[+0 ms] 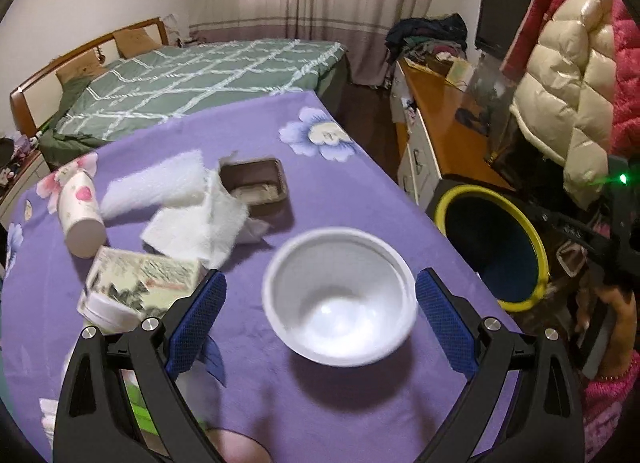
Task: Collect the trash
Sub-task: 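Lower the left gripper onto the white yogurt cup and grasp its rim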
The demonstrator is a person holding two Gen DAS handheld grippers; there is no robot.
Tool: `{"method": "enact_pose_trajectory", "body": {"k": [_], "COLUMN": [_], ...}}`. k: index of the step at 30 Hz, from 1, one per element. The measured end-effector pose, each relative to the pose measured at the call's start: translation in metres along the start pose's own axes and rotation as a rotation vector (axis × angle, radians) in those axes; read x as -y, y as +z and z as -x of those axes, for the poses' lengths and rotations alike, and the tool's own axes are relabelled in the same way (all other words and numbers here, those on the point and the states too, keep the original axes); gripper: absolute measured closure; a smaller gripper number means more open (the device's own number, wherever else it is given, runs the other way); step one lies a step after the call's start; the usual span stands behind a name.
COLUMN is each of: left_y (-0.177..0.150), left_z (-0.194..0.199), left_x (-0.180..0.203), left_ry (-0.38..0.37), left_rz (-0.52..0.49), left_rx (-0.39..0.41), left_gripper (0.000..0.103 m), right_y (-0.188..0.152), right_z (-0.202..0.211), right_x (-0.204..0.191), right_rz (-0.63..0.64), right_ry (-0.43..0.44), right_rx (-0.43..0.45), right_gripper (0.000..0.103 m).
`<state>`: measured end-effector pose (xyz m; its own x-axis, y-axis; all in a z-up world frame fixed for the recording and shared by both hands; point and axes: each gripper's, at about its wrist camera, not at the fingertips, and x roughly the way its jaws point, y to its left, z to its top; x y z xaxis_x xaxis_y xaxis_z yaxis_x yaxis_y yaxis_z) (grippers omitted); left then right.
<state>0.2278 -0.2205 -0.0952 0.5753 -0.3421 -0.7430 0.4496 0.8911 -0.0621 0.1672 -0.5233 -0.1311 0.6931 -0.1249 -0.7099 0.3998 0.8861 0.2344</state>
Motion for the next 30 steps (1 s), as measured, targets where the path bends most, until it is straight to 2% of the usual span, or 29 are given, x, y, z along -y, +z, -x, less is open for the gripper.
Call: {"method": "enact_pose_trajectory", "body": {"k": [6, 11, 17, 24, 30], "left_y": [-0.018, -0.018, -0.018, -0.021, -0.024], "left_z": [-0.003, -0.012, -0.012, -0.028, -0.033], "left_x": [0.017, 0.027, 0.022, 0.024, 0.026], "left_ry": [-0.052, 0.031, 0.129, 0.096, 0.102], "left_rz": [-0.01, -0.048, -0.016, 0.0, 0.001], "left_rx": [-0.043, -0.038, -0.032, -0.08, -0.072], "left_gripper": [0.009, 0.007, 0.006, 0.005, 0.005], "right_y": [-0.001, -0.001, -0.002, -0.003, -0.004], "right_z": [-0.001, -0.002, -0.005, -0.007, -0.007], "right_x": [-0.002, -0.003, -0.002, -0.001, 0.0], "right_rz": [0.001, 0.003, 0.004, -0.001, -0.007], "right_ry": [0.021, 0.037, 0.049, 0.063, 0.065], "right_rx": [-0.002, -0.005, -0.011, -0.017, -0.017], "right_gripper": [0.068, 0.066, 0.065, 0.065, 0.065]}}
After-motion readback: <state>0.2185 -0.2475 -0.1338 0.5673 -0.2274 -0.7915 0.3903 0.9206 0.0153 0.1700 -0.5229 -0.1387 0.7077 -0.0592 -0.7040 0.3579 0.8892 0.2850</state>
